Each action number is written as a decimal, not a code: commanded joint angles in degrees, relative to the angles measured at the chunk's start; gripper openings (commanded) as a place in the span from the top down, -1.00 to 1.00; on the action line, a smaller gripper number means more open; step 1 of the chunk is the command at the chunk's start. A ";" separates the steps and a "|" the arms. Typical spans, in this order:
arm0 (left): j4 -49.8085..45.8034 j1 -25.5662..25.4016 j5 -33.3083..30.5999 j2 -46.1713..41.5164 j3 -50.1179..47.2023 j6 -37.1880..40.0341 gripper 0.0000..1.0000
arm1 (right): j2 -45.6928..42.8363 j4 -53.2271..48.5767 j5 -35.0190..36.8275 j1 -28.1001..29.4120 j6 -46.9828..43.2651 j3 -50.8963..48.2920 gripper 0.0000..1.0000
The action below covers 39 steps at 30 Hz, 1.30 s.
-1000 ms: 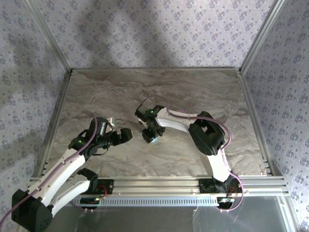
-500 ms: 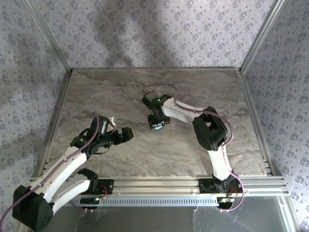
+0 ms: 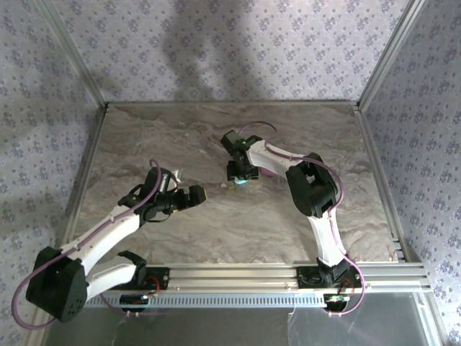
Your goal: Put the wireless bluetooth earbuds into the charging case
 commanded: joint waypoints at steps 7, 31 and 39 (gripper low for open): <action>1.91 -0.46 1.45 3.25 5.65 4.62 -0.99 | -5.58 1.54 -1.66 -0.31 0.04 -2.91 -0.63; -1.57 3.20 -38.04 -7.35 6.71 15.73 -0.99 | -62.61 23.15 16.21 -6.40 -11.02 -49.09 -1.00; 5.89 15.07 -35.36 -1.64 2.58 22.42 -1.00 | -79.95 32.38 18.12 -19.29 -14.61 -64.05 -1.00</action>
